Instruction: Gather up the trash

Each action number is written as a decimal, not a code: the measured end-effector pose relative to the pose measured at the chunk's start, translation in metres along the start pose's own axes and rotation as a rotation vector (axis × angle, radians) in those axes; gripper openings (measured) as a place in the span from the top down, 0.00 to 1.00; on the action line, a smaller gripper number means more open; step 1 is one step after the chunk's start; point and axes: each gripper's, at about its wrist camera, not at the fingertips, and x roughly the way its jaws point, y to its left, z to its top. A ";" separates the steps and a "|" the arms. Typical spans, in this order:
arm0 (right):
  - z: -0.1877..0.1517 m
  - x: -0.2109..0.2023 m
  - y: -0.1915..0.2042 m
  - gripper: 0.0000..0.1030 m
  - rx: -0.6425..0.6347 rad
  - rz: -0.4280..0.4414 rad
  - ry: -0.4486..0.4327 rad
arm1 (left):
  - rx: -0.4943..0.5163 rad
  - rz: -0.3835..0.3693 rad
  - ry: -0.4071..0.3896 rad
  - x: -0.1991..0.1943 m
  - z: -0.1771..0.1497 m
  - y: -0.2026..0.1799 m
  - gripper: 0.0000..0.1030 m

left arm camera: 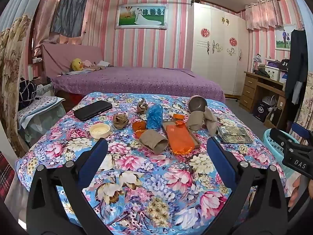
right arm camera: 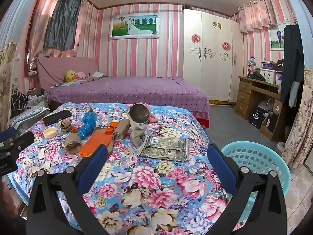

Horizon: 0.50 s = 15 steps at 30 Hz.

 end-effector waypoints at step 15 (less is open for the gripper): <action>0.001 -0.002 -0.009 0.04 0.002 -0.011 -0.016 | 0.012 0.005 0.008 0.000 0.000 -0.001 0.05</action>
